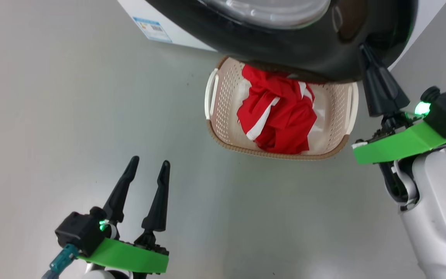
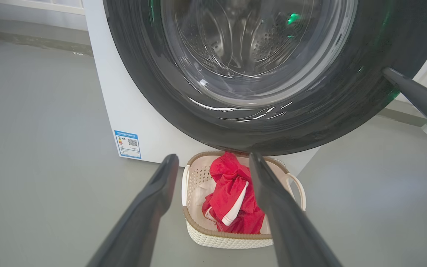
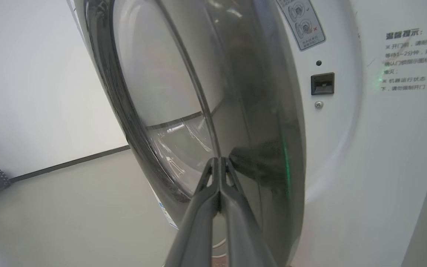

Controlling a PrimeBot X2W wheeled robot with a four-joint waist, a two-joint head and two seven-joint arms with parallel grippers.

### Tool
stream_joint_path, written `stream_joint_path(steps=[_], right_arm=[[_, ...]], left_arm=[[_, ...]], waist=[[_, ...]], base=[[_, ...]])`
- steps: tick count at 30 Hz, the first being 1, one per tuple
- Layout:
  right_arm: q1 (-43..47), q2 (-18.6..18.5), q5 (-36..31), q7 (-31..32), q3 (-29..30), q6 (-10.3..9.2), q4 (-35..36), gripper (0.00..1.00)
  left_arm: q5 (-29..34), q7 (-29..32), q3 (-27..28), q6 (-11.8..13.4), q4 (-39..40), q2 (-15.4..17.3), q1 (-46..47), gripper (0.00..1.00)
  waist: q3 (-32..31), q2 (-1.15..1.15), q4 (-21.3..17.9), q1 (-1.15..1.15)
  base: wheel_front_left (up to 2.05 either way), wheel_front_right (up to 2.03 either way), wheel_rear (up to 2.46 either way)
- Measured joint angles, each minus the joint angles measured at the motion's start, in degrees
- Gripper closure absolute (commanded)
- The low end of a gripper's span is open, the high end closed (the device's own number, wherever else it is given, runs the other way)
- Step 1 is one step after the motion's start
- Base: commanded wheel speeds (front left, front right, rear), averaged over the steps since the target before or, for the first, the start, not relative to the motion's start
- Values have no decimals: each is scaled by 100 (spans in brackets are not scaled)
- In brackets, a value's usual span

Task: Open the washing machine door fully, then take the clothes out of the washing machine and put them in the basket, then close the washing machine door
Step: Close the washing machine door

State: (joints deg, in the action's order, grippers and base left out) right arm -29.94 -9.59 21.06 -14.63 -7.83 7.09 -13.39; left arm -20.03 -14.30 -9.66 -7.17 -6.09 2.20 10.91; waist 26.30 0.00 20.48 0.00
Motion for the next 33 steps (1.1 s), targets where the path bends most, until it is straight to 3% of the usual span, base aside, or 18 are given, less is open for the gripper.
stream_joint_path(steps=[19, 33], right_arm=[[-1022, -176, -14, -1, 622, 46, 71, 100], [-1651, -191, 4, -2, 1124, 46, 181, 100]], left_arm=[[-309, 0, -265, 0, 213, -38, 503, 0], [-468, 0, -336, 0, 258, -44, 586, 0]], waist=[[849, 0, 173, 0], [1115, 0, 356, 0]], base=[[0, 0, 0], [0, 0, 0]])
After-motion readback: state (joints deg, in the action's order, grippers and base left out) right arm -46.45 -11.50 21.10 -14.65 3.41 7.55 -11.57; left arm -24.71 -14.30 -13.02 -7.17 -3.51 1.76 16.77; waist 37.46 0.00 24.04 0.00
